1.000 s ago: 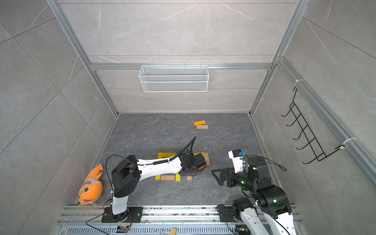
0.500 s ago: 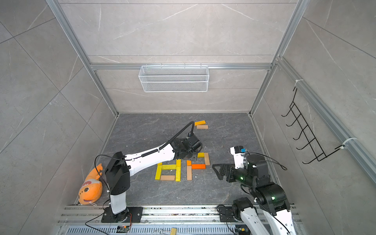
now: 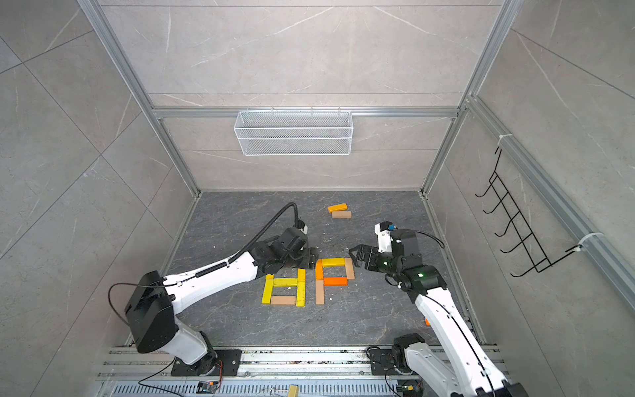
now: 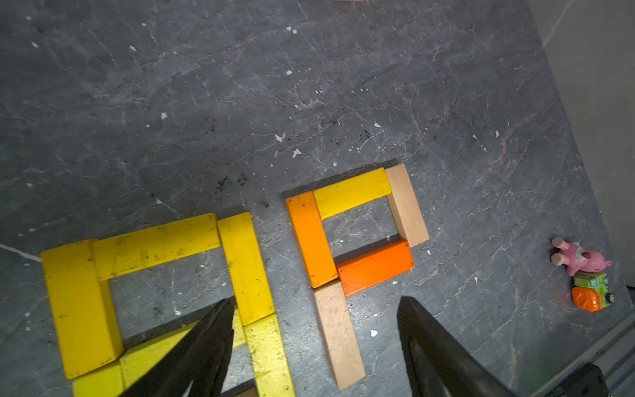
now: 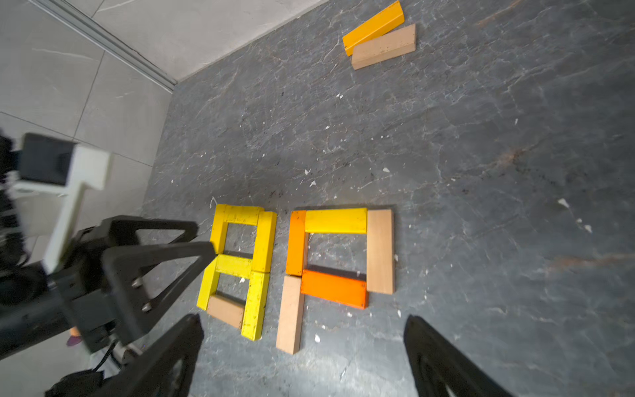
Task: Assemble the number 8 with building blocks
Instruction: Pick up the building block from the center of the board.
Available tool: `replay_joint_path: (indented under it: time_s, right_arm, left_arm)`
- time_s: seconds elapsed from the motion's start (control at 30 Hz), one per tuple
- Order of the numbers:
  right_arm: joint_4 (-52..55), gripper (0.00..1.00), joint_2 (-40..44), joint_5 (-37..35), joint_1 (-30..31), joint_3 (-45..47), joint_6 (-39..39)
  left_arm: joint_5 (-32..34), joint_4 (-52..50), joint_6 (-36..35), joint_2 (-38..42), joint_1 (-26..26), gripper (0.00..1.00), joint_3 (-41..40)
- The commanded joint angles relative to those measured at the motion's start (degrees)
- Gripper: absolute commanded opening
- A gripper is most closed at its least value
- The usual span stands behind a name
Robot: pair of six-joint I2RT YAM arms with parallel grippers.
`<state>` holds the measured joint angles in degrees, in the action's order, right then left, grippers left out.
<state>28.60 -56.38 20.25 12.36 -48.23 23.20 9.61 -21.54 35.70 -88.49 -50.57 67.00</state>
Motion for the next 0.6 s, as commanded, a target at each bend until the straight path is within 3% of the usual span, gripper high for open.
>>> replay_joint_path:
  time_s: [0.0,0.17,0.57]
  right_arm:
    - [-7.13,0.95,-5.98,-2.06,0.45,-2.06,-4.73]
    - [-11.10,0.95,-16.12,-5.35,0.56,-4.92,-9.80]
    - [-17.22,0.98,-37.95,-11.53,0.89,-16.51,-19.02]
  left_arm:
    - [-3.36,7.13,-0.49,4.70,2.19,0.89,-3.95]
    - [-3.76,8.76,0.45,8.90,3.89,1.00,-8.80]
    - [-2.08,9.59,0.16,12.98,4.69,0.99,-13.02]
